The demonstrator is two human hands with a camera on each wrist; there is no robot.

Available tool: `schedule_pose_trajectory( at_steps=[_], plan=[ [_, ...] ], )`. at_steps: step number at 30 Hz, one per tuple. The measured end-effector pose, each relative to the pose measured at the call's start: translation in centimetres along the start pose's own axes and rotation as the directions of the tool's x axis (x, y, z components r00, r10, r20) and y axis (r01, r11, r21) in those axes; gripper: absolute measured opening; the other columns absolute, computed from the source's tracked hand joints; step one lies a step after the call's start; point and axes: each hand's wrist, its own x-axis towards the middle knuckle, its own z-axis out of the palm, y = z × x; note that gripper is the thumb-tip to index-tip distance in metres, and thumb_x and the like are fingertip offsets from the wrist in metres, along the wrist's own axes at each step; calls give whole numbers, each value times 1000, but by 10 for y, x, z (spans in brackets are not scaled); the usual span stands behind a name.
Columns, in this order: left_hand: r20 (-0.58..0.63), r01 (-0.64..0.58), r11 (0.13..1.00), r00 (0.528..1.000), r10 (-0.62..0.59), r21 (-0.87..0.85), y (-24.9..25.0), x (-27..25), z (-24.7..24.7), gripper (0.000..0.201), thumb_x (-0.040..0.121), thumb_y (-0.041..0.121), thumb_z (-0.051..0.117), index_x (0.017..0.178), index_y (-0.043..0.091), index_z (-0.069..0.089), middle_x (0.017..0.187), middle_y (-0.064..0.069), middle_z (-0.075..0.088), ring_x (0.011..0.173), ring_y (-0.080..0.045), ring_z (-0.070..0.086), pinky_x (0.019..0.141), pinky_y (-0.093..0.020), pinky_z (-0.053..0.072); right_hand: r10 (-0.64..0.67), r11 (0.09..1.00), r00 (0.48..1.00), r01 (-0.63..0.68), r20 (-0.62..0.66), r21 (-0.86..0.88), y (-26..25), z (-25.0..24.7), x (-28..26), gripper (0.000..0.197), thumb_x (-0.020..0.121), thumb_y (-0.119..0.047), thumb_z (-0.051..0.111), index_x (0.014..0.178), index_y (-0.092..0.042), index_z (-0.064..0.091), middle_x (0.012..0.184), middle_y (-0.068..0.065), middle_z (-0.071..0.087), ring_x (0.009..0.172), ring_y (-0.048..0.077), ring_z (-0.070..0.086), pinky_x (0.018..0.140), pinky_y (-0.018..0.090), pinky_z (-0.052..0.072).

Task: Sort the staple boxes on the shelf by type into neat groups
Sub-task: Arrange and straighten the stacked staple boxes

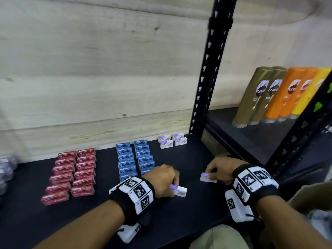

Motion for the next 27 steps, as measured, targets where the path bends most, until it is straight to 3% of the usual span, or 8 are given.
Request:
schedule_pose_trajectory(
  at_steps=[6,10,12,14,16,19,24,27],
  plan=[
    [15,-42,999,999,42,-6,2,-5,-4,13,85,20,64,98,21,67,95,6,66,86,-14,62,77,-32,54,57,998,998,-57,-12,11,-4,-2,1,19,95,-27,62,113,-22,66,79,-10,56,60,3,50,54,17,44],
    [1,-20,999,1000,20,50,5,-2,-10,14,85,23,62,97,25,68,95,9,68,88,-15,63,79,-33,54,40,999,999,-40,-24,-25,-4,-5,2,18,95,-25,63,112,-20,64,83,-9,57,60,3,50,53,16,42],
    [-28,8,993,1000,-5,120,7,3,-17,13,83,29,61,95,30,66,97,11,68,91,-16,62,80,-34,52,28,996,999,-30,-22,-87,-6,-7,4,21,96,-23,61,116,-18,64,100,-5,63,75,8,59,61,19,45],
    [-69,42,984,997,-31,170,6,11,-25,14,82,34,61,95,33,65,98,12,67,93,-17,62,81,-34,49,21,990,1000,-24,-21,-141,-8,-10,11,24,96,-20,60,118,-15,66,119,2,65,101,18,64,78,26,50],
    [-99,71,982,994,-54,177,3,21,-34,17,81,36,61,97,33,65,98,13,67,93,-16,62,82,-35,51,7,985,1000,-9,-9,-170,-12,-13,17,24,95,-19,62,118,-13,68,123,5,65,111,22,63,89,30,51],
    [-101,118,974,990,-99,193,-7,41,-48,16,83,37,63,99,33,64,99,12,67,94,-16,62,81,-33,50,-48,989,998,41,-43,-145,-17,-24,35,23,92,-21,67,114,-15,71,119,4,68,109,21,63,92,30,51],
    [-126,212,933,975,-182,292,-27,74,-61,13,84,39,64,95,36,60,100,13,64,87,-15,57,69,-27,40,-129,991,971,117,-203,-71,-22,-41,75,5,89,-22,70,94,-22,70,113,5,65,104,22,62,89,29,50],
    [-130,250,907,967,-218,340,-38,91,-64,16,83,41,66,98,36,61,94,12,59,80,-16,50,64,-26,35,-158,987,957,147,-243,-64,-23,-45,95,7,90,-23,70,97,-25,68,115,5,63,107,24,60,91,32,50]
  ],
)
